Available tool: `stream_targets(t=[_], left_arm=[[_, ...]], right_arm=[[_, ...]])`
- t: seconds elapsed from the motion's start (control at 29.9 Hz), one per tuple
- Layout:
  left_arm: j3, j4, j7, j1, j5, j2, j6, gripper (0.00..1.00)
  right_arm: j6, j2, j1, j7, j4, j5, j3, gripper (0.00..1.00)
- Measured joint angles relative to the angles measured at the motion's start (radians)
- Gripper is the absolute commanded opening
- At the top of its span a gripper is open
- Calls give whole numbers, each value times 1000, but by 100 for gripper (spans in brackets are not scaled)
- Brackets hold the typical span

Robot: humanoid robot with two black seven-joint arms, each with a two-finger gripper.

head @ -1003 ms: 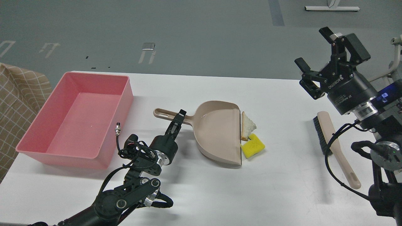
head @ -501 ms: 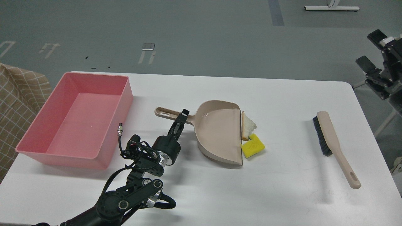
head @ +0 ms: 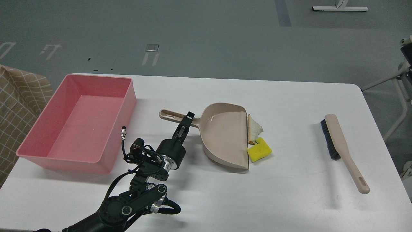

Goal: Sweep and dump garbage into bin
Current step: 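Move the right gripper down to the beige brush handle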

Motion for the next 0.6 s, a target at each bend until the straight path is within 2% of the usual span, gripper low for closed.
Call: stream_targets(t=[0.37,0.6], left_arm=[[14,0,0,-2,1,-2,0,32],[14,-1,1,-3,2,1,0,32]], right_arm=[[0,-62,-73,-127,0,-35,0,95],[0,-171,-107,-218,-21,-273,-51,96]])
